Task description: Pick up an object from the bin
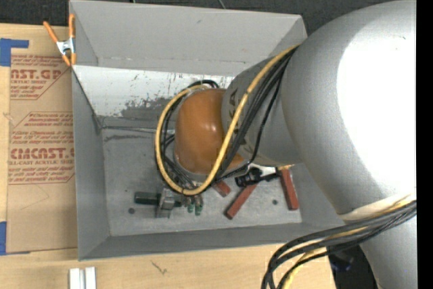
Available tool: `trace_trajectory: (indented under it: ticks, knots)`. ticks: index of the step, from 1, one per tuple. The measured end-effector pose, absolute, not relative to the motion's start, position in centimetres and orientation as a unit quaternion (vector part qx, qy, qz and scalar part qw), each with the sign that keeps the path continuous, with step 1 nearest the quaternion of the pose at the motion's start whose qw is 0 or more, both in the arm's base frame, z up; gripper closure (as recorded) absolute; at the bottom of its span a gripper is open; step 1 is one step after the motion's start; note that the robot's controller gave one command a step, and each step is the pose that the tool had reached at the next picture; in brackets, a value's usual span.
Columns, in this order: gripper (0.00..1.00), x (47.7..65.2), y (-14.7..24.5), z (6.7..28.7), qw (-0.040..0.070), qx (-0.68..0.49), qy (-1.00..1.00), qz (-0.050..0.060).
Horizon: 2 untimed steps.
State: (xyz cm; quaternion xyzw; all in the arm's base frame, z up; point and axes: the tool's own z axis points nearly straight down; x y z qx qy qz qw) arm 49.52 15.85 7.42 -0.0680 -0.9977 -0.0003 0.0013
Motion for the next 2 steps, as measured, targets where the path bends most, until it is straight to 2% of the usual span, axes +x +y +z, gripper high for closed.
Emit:
trace_trajectory:
  ticks: [2]
  knots:
    - [1.0, 49.54, 15.87, 9.16, 0.0, -0.068, -0.998, 0.0]
